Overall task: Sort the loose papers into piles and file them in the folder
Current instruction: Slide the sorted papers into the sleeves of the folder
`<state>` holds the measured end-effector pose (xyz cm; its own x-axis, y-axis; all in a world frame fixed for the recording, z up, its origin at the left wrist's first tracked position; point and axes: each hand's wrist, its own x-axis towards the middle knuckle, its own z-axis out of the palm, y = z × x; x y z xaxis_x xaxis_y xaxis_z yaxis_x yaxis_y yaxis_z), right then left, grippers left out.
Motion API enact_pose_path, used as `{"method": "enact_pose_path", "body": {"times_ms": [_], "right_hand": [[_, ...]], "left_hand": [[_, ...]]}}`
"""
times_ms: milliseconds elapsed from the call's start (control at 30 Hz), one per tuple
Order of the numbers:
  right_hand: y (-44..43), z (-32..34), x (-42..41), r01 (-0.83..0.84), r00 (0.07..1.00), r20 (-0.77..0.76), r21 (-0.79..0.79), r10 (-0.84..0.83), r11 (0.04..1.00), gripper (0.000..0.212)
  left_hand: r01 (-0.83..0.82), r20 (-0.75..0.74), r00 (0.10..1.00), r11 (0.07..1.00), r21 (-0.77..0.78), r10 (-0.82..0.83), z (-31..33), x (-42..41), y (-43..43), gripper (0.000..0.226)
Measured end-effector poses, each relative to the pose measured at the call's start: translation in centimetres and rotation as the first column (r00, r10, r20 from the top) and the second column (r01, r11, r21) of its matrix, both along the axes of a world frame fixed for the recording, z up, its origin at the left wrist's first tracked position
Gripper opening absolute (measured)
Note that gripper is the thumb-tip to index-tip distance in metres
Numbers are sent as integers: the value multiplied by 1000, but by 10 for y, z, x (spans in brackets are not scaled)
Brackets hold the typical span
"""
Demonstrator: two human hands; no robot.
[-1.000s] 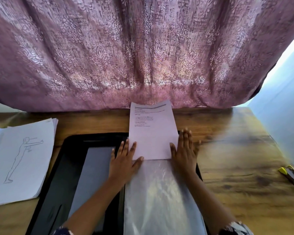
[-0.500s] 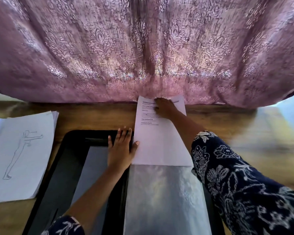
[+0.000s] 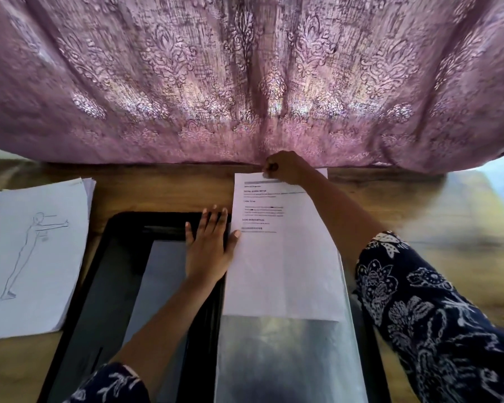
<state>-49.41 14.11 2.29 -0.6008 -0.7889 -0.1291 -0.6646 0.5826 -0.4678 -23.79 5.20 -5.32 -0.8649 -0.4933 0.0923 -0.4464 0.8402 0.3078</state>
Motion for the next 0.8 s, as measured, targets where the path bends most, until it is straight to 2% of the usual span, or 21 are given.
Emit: {"method": "enact_pose_path", "body": {"times_ms": [167, 300, 333, 433, 633, 700, 767, 800], "right_hand": [[21, 7, 30, -25, 979, 202, -26, 29, 999, 18], [27, 14, 51, -66, 992, 113, 162, 48, 985, 35], [29, 14, 54, -78, 988, 147, 162, 54, 984, 34], [34, 16, 67, -151, 960, 265, 221, 89, 964, 11], [37, 19, 96, -158, 946, 324, 386, 27, 909, 20], [36, 23, 103, -138, 977, 208, 470, 42, 872, 27], [37, 24, 114, 16, 997, -71, 470, 20, 883, 27], [41, 25, 126, 132, 979, -198, 415, -52, 900, 28]], "left_hand": [[5, 14, 1000, 1000, 12, -5, 6, -1, 1, 81], [11, 27, 1000, 1000, 18, -11, 8, -1, 0, 79], [14, 29, 999, 1000, 17, -14, 8, -1, 0, 76], [18, 46, 999, 999, 32, -20, 8, -1, -1, 64], [2, 36, 999, 999, 41, -4, 9, 3, 3, 56], [14, 25, 1000, 998, 64, -16, 10, 1, 2, 56], [16, -50, 999, 986, 165, -8, 16, 2, 0, 54], [11, -120, 993, 971, 241, 18, 20, 7, 1, 51]]}}
